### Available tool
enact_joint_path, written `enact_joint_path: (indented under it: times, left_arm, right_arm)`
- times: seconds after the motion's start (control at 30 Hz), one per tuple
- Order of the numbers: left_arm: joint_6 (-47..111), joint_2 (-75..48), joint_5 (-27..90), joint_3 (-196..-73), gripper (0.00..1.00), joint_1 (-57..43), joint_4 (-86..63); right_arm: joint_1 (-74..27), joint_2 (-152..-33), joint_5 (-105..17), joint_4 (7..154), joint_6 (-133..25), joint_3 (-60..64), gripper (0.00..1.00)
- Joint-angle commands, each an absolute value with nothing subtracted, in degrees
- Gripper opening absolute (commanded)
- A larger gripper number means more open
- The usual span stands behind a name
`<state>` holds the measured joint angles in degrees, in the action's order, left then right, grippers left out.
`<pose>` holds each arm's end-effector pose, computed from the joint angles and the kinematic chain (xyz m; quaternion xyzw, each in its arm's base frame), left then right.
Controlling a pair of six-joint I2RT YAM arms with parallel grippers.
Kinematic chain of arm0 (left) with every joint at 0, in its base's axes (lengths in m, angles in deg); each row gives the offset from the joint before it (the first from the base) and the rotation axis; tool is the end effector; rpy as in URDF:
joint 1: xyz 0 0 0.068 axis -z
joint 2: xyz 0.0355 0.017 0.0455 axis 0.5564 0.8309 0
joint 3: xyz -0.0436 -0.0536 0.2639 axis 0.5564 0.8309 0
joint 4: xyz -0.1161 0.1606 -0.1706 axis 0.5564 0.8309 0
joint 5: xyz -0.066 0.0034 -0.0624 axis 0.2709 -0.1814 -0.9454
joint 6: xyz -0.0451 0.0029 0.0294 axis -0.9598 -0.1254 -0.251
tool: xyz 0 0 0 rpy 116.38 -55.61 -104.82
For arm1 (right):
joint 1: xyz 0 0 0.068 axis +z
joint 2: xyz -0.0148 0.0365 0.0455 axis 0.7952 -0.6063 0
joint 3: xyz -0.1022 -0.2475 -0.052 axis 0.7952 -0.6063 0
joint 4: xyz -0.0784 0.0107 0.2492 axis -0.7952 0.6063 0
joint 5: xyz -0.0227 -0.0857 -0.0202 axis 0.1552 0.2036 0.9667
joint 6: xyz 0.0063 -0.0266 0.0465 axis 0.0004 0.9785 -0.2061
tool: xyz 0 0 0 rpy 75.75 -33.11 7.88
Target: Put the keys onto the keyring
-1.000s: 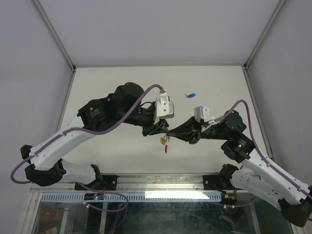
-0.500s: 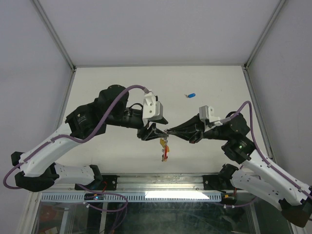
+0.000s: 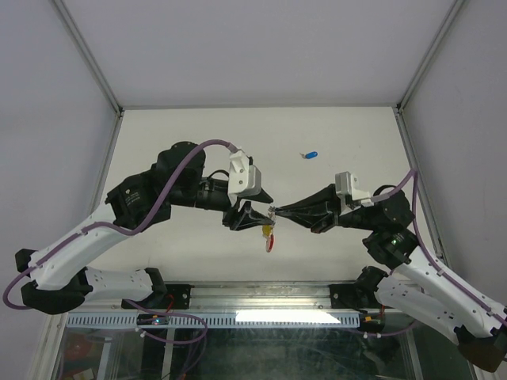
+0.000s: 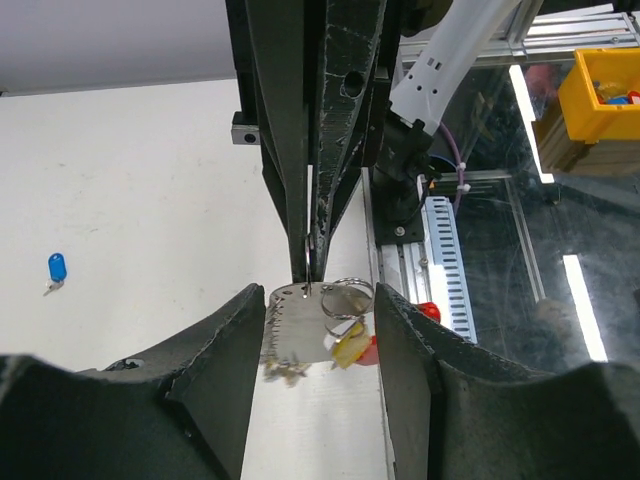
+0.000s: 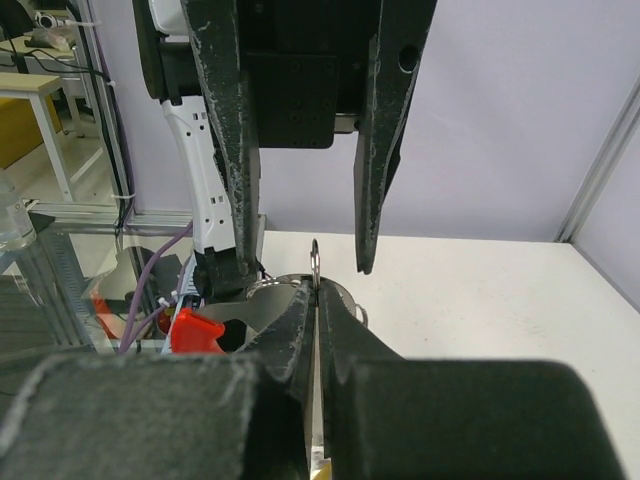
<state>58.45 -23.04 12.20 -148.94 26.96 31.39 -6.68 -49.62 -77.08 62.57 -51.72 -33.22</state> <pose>0.0920 -0.1979 0.4601 0.5944 0.5488 -0.3970 0.4335 0.0877 0.1242 0.3809 -0.4569 0.4039 0.5085 0.6079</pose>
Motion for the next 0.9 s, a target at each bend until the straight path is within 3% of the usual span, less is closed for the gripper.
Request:
enact_joint_path:
  times: [0.0,0.6,0.87]
  left_arm:
    - [56.74,-24.56,12.53,-148.82,0.47,27.28,25.83]
    - [54.12,-25.26,9.83,-145.83,0.34,27.28,20.65]
    - [54.14,-24.55,9.31,-146.5,0.2,27.28,20.44]
  right_arm:
    - [-6.49,-48.59,-76.49,55.08,-53.74,-33.04,0.0]
    - [-6.38,-48.12,-76.42,50.52,-55.63,-34.26,0.0]
    - [-6.36,-47.93,-76.86,50.94,-55.76,-34.4,0.0]
